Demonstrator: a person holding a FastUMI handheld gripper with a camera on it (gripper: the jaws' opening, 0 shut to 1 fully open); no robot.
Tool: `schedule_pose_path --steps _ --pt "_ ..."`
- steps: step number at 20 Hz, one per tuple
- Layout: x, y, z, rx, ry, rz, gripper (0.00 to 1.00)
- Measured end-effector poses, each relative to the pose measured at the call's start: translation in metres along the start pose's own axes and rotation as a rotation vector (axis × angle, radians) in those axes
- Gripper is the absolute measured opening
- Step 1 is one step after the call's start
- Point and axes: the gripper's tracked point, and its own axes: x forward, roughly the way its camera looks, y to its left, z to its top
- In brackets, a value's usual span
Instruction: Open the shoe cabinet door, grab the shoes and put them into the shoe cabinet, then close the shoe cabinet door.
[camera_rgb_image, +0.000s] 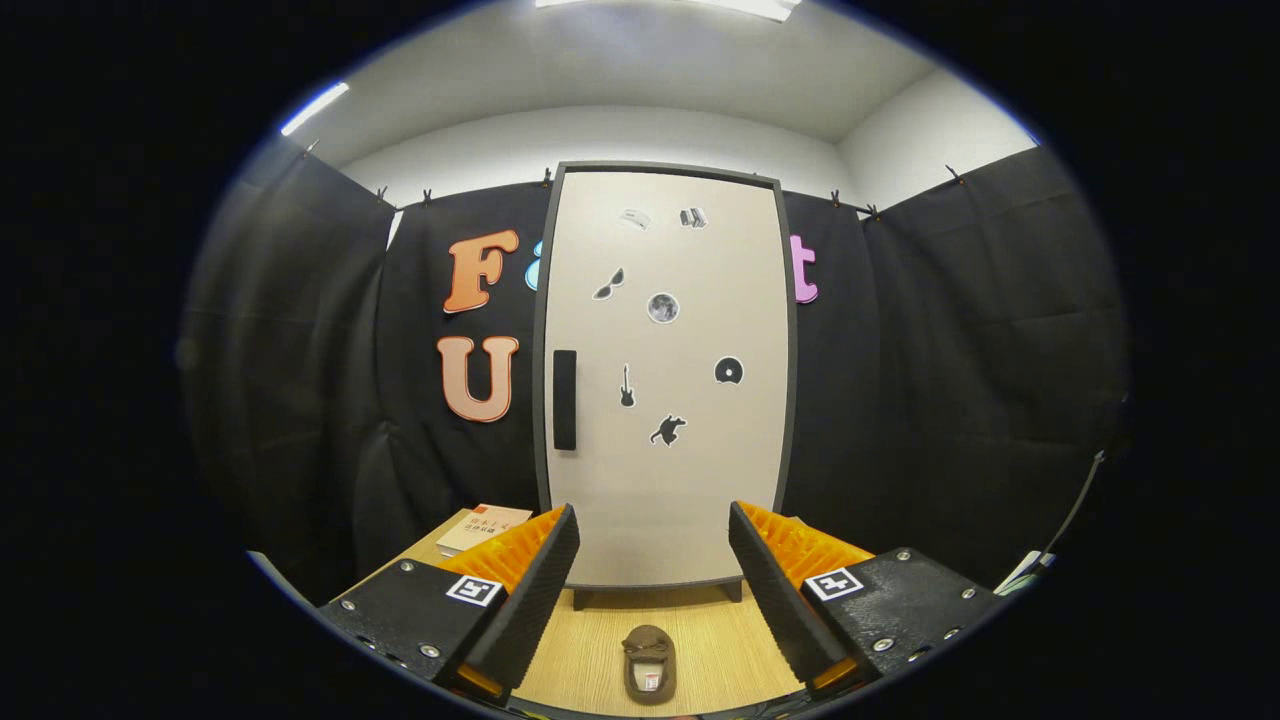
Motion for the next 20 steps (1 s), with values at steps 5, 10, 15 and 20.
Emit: schedule_pose_path --steps 5,10,15,20 --pt "0.006 0.007 -0.001 -0.004 0.006 0.008 0.95" --pt "0.028 0.022 0.0 -0.005 0.008 0.042 0.95" --pt "0.071 0.048 0.003 -0.015 0.014 0.096 0.95" --pt "0.132 0.08 0.009 -0.031 0.021 0.159 0.95"
